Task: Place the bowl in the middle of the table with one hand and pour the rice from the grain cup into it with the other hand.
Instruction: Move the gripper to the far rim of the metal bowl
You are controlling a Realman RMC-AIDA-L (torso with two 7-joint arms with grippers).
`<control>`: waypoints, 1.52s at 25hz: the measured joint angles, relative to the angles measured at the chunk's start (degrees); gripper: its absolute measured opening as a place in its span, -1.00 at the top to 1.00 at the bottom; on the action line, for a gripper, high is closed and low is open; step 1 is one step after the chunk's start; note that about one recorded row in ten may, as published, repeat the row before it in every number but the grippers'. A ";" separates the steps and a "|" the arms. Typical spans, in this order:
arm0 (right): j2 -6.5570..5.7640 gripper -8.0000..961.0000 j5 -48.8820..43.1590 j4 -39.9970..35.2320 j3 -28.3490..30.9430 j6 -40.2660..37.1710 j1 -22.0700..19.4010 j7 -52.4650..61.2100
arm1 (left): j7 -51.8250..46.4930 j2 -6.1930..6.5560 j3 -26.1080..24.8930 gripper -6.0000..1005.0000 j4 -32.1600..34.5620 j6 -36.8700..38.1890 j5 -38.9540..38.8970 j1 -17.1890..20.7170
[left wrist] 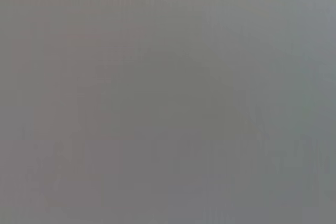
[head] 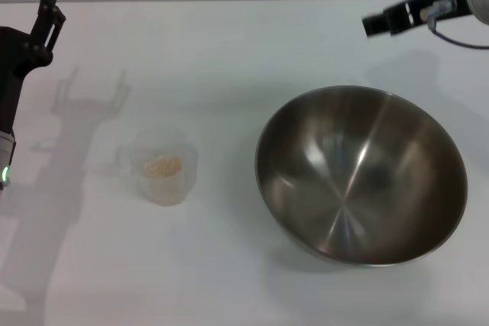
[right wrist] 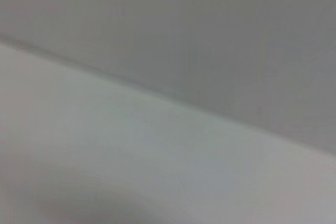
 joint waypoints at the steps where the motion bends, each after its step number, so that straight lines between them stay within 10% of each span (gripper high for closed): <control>1: -0.07 -0.41 0.38 0.88 0.73 1.67 0.83 -1.34 | 0.00 0.00 0.00 -0.65 0.00 0.00 0.00 0.00; 38: 0.00 -0.17 8.91 25.78 9.02 4.05 5.64 -27.83 | -0.02 -0.10 -0.85 -0.65 1.20 -0.37 0.00 -2.14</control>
